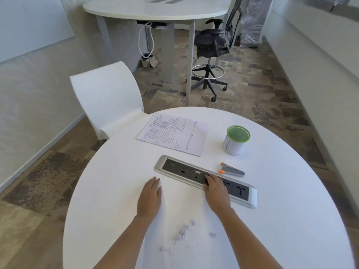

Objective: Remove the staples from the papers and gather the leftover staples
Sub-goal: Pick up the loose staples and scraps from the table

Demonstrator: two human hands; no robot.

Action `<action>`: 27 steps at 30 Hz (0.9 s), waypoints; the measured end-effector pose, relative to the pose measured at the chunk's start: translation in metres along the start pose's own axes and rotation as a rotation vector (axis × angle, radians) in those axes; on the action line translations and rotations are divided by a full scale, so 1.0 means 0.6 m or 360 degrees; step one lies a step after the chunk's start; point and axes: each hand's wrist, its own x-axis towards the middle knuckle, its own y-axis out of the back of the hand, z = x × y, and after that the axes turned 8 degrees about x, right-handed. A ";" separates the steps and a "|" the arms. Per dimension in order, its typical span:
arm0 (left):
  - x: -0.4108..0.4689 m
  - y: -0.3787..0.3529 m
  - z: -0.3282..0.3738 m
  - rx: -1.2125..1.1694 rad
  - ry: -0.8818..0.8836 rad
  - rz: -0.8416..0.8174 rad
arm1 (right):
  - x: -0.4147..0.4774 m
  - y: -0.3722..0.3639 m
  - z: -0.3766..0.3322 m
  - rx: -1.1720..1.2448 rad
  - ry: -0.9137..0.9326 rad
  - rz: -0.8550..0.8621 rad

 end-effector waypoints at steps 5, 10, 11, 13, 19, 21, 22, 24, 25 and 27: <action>-0.087 -0.009 0.013 0.0052 -0.0104 0.0020 | -0.075 0.000 0.005 0.0042 0.0003 -0.0020; -0.160 -0.022 0.022 0.0055 -0.0140 0.0038 | -0.147 -0.015 0.003 0.0154 0.0048 -0.0066; -0.172 -0.023 0.025 0.0047 -0.0147 0.0036 | -0.162 -0.020 0.001 0.0174 0.0079 -0.0081; -0.188 -0.025 0.027 0.0021 -0.0159 0.0028 | -0.184 -0.030 -0.007 0.0209 0.0157 -0.0123; -0.233 -0.030 0.040 -0.0199 -0.0034 0.0017 | -0.243 -0.047 -0.041 0.0230 0.0419 -0.0352; -0.244 -0.028 0.044 -0.0328 0.0033 0.0022 | -0.258 -0.055 -0.048 0.0216 0.0504 -0.0380; -0.248 -0.026 0.047 -0.0393 0.0055 0.0021 | -0.267 -0.058 -0.052 0.0221 0.0543 -0.0388; -0.255 -0.020 0.051 -0.0516 0.0080 0.0017 | -0.280 -0.067 -0.056 0.0230 0.0636 -0.0370; -0.258 -0.017 0.054 -0.0576 0.0094 0.0017 | -0.285 -0.071 -0.056 0.0228 0.0687 -0.0337; -0.264 -0.008 0.060 -0.0667 0.0126 0.0013 | -0.296 -0.080 -0.056 0.0226 0.0758 -0.0249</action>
